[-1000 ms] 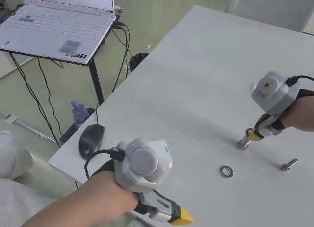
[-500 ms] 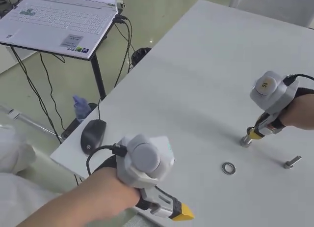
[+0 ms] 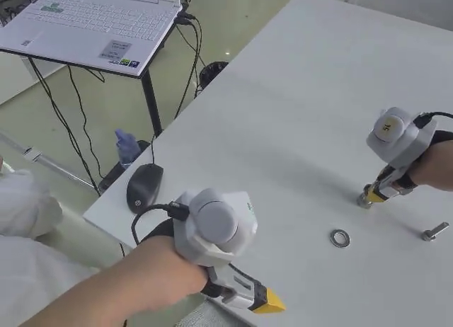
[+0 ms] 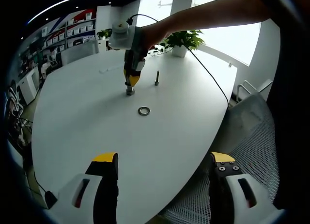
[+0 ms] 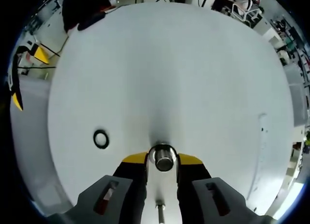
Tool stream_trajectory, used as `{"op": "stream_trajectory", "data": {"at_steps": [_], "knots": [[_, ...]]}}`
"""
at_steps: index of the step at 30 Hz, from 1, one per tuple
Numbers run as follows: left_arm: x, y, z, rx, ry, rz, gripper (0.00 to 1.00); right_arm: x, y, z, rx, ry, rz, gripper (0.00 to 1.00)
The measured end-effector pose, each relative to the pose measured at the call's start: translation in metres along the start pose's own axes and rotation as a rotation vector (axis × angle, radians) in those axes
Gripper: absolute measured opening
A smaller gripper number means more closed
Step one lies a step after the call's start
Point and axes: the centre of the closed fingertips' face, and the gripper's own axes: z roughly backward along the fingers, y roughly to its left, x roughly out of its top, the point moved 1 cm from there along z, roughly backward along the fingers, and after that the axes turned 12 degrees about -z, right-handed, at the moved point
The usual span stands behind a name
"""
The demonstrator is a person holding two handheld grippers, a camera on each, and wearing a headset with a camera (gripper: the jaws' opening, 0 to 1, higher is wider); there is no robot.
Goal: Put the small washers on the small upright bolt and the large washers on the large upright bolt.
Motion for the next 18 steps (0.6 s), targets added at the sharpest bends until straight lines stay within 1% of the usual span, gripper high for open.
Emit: {"op": "stream_trajectory", "data": {"at_steps": [10, 14, 16, 18], "knots": [[-0.007, -0.004, 0.005, 0.004, 0.013, 0.007, 0.76, -0.003, -0.003, -0.017, -0.010, 0.006, -0.007, 0.23], [-0.010, -0.004, 0.007, 0.008, 0.017, 0.015, 0.76, -0.004, -0.003, -0.020, -0.012, 0.016, -0.005, 0.23], [-0.011, -0.005, 0.007, 0.009, 0.019, 0.015, 0.75, -0.002, -0.003, -0.020, -0.011, 0.007, -0.022, 0.23], [-0.012, -0.005, 0.006, 0.008, 0.020, 0.018, 0.75, -0.001, -0.002, -0.020, -0.010, 0.009, -0.024, 0.23]]}}
